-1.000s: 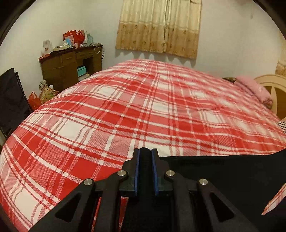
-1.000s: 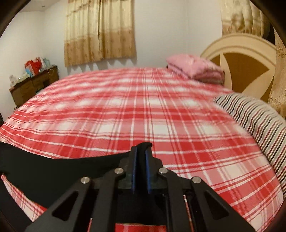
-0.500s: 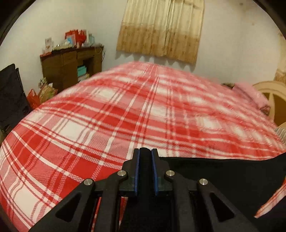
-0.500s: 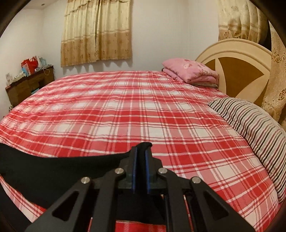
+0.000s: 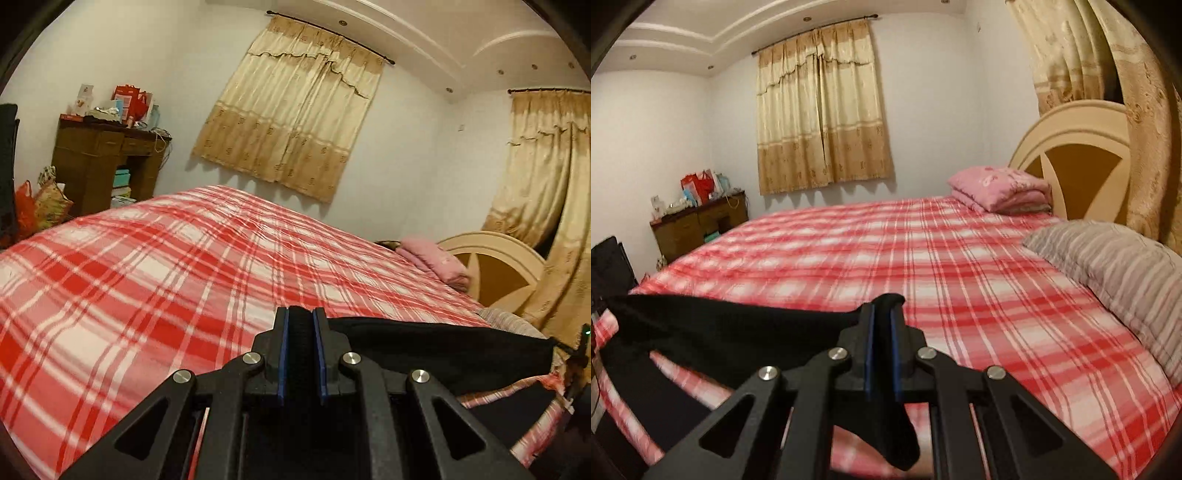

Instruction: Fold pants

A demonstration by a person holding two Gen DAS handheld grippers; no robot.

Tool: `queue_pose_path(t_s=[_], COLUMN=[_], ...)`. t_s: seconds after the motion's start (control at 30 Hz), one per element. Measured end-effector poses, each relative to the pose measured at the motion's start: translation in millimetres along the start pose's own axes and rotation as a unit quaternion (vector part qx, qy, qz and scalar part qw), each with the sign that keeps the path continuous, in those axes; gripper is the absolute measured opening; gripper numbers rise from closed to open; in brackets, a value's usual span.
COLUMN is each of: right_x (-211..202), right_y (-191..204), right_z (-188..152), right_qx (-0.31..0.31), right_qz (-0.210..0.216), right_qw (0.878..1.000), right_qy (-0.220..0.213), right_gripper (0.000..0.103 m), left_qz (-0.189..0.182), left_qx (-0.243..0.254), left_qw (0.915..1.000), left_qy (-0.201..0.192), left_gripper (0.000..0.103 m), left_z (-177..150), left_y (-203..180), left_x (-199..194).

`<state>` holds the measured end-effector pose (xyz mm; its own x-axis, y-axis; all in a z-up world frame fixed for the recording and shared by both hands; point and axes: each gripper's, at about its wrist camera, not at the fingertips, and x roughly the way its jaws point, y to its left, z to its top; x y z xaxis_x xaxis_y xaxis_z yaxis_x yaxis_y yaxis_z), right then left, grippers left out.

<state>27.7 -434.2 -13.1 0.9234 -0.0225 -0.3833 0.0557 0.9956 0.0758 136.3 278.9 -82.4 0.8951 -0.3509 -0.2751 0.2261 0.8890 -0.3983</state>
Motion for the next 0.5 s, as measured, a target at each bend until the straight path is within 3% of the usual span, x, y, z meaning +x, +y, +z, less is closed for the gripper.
queue_pose_path(t_s=[0.23,0.5], right_x=[-26.2,-27.2], right_y=[-10.2,-14.5], right_z=[-42.7,-78.1], right_qx=[0.004,0.004], right_qz=[0.009,0.007], right_qw=[0.999,0.995], right_qy=[0.042,0.101], right_gripper=[0.007,0.007], left_qz=[-0.017,0.007], left_qx=[-0.002,0.027], left_qw=[0.9993,0.9952], left_qy=[0.032,0.093], left_gripper=[0.013,0.015], left_z=[-35.8,-70.4], left_y=[13.6,15.9], left_x=[-32.9,-45.3])
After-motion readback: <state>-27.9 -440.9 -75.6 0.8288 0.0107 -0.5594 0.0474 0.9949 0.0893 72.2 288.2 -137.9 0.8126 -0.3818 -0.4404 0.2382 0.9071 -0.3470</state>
